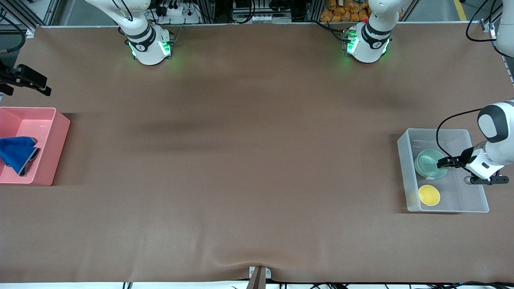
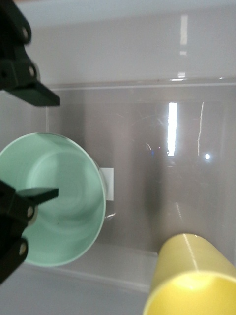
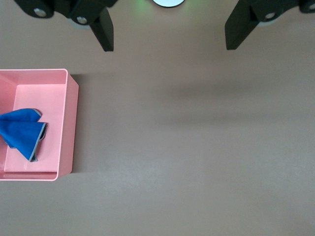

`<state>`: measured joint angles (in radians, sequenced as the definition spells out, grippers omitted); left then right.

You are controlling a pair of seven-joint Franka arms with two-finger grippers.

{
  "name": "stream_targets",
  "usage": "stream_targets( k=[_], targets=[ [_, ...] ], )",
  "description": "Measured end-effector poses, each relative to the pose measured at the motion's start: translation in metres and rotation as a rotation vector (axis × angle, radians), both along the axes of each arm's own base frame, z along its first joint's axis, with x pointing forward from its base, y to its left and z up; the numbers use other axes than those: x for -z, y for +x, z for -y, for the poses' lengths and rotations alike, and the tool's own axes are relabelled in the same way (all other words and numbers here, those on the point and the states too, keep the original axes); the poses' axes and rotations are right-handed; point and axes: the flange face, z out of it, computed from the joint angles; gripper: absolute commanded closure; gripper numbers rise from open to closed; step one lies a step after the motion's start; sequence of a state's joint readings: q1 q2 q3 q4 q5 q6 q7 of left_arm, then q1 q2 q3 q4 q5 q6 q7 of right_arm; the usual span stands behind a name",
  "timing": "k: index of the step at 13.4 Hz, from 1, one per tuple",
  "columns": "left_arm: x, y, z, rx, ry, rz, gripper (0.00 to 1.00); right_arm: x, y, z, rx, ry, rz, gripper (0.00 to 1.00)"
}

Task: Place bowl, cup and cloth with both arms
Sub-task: 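Lower the bowl into the clear tray and open the left gripper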

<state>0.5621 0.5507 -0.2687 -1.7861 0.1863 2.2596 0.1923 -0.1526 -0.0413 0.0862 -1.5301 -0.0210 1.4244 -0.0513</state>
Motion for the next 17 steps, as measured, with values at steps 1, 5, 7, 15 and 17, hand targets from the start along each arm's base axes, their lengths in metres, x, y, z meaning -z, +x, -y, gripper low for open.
stream_targets(
  k=[1,5,7,15,17],
  targets=[
    [-0.012,0.004,0.002,0.004,0.0,-0.007,0.06,0.0,0.0,0.002,0.003,0.004,-0.001,0.0],
    [-0.055,0.016,0.008,0.017,0.01,-0.002,0.0,0.0,-0.001,0.005,0.011,0.015,0.001,0.0],
    [-0.074,0.02,0.016,0.03,0.016,0.018,0.0,0.0,-0.001,0.005,0.011,0.015,0.001,0.0],
    [-0.128,0.033,0.067,-0.006,0.021,0.095,0.0,0.0,0.0,0.002,0.006,0.016,0.001,0.0],
    [-0.145,0.032,0.082,-0.009,0.023,0.095,0.0,0.0,-0.001,0.003,0.007,0.016,-0.002,0.0]
  ],
)
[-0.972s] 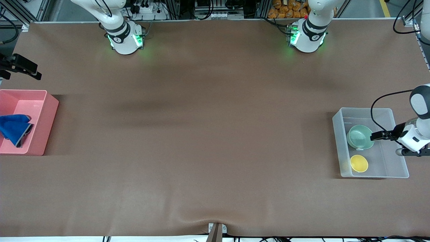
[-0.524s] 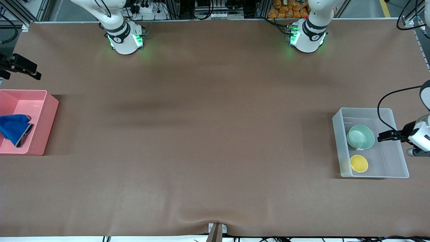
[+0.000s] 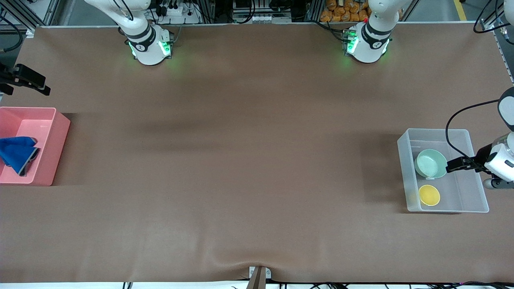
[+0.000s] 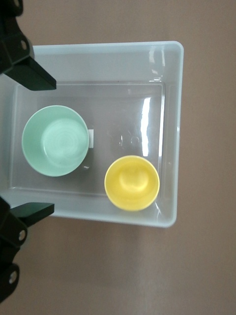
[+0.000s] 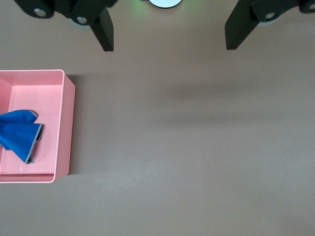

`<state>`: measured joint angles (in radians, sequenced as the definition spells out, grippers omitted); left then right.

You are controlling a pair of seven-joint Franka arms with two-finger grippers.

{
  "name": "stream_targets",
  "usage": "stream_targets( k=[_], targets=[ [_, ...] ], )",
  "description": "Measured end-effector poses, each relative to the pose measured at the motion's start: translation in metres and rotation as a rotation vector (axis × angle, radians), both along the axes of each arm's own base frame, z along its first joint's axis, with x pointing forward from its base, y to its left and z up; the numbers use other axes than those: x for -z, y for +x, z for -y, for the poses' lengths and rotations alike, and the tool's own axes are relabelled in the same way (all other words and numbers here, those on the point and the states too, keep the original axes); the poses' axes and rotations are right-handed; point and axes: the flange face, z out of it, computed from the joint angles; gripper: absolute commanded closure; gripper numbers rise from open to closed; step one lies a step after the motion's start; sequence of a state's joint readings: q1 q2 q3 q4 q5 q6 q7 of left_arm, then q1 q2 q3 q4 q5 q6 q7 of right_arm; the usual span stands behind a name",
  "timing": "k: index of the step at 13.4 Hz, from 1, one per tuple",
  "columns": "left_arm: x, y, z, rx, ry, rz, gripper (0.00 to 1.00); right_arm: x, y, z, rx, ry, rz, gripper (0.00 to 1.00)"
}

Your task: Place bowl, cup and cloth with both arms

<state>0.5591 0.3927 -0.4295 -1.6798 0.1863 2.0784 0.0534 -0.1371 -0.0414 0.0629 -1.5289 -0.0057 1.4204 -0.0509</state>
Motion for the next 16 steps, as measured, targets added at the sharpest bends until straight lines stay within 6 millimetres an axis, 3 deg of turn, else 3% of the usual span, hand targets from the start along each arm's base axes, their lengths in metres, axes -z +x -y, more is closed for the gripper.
stream_targets(
  k=[5,8,11,16],
  targets=[
    [-0.031,0.0,0.059,-0.029,0.008,0.012,0.0,0.0,0.0,0.002,0.005,0.0,-0.003,0.0],
    [-0.061,-0.007,0.081,-0.051,0.018,0.019,0.0,0.001,-0.001,0.002,0.005,0.001,-0.004,0.0],
    [-0.117,-0.027,0.084,-0.106,-0.017,0.06,0.0,0.001,-0.001,0.003,0.005,0.001,-0.005,0.0],
    [-0.213,-0.075,0.129,-0.063,-0.027,0.135,0.0,0.001,-0.001,0.003,0.006,0.001,-0.007,0.0]
  ],
)
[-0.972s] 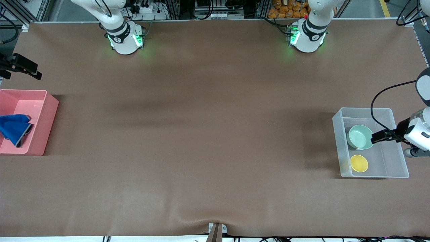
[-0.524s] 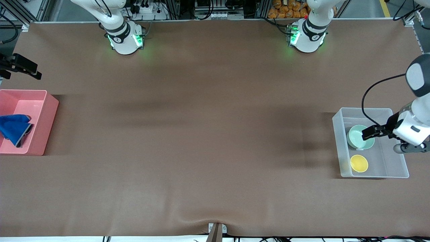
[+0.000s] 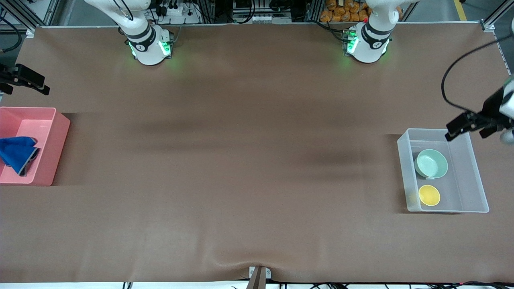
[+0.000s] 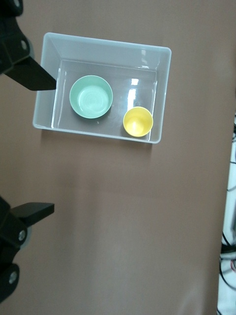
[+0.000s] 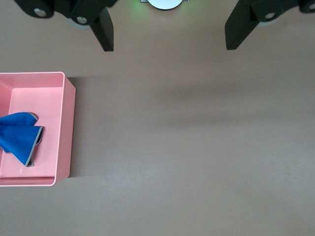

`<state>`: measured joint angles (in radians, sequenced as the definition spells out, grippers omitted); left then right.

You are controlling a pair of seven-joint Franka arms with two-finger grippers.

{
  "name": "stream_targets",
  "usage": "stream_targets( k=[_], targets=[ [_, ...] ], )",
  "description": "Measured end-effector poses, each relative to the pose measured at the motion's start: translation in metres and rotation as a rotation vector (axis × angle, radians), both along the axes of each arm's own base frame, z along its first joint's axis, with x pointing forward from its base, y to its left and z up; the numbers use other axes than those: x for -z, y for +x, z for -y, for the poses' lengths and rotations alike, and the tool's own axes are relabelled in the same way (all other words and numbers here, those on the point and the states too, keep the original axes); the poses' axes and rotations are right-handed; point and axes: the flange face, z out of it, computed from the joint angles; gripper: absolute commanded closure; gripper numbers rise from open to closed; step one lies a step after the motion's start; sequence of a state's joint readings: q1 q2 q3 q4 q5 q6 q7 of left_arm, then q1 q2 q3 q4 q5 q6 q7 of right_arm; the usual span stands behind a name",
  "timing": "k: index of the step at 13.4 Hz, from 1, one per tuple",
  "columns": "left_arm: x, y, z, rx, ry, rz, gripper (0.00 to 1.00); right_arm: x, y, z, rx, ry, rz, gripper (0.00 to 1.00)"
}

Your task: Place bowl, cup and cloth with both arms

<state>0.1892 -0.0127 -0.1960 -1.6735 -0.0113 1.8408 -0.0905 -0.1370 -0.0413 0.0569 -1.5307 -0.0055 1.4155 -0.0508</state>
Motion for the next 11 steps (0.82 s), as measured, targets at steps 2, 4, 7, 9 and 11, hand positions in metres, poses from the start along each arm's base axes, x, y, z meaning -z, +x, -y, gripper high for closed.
stream_targets(
  k=[2,4,7,9,11],
  targets=[
    [-0.026,-0.018,0.005,0.003,-0.001,0.022,0.0,0.0,0.0,0.0,0.0,0.0,0.0,0.0],
    [-0.042,-0.029,0.005,0.001,0.003,0.038,0.0,0.0,0.0,0.0,0.0,0.0,0.0,0.0],
    [-0.031,-0.027,0.016,0.023,0.0,0.016,0.0,0.0,0.0,0.0,0.0,0.0,-0.001,0.0],
    [-0.022,-0.022,0.018,0.028,-0.005,0.002,0.0,0.0,0.0,0.0,0.0,0.0,0.0,0.0],
    [-0.02,-0.02,0.016,0.025,-0.007,-0.002,0.0,0.0,0.0,0.0,0.0,0.0,0.001,0.0]
  ],
)
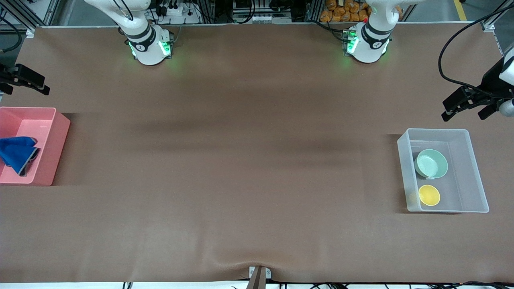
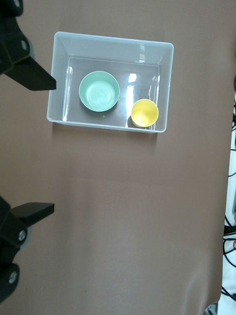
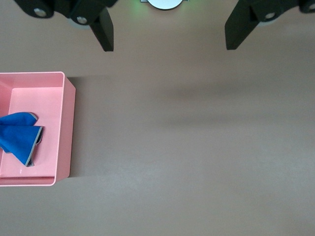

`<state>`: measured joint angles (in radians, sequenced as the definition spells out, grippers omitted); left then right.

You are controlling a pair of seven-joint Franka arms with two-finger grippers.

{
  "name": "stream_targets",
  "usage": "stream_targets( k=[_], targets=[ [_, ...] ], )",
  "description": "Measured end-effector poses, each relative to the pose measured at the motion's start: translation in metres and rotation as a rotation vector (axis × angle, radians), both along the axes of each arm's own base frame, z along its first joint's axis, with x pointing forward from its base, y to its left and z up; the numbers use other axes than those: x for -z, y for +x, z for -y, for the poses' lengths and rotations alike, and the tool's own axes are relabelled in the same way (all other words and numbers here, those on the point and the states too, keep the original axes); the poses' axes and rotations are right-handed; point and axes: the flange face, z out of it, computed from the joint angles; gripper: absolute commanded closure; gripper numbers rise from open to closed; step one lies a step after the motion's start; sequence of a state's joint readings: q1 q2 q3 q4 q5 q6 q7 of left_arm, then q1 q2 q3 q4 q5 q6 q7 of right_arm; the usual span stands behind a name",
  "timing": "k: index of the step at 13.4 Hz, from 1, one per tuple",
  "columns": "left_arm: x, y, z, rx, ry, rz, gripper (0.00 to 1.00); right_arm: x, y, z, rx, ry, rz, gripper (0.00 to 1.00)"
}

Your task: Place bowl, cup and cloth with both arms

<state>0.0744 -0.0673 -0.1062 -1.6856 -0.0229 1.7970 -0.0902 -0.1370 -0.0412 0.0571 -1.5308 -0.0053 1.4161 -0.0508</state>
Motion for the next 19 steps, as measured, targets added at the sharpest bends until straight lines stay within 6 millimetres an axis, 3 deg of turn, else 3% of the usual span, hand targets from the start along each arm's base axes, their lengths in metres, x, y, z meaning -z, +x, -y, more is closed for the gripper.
stream_targets(
  k=[19],
  targets=[
    [0.03,0.012,0.008,0.015,-0.003,-0.069,0.0,0.0,0.0,0.0,0.0,0.0,0.0,0.0]
  ],
)
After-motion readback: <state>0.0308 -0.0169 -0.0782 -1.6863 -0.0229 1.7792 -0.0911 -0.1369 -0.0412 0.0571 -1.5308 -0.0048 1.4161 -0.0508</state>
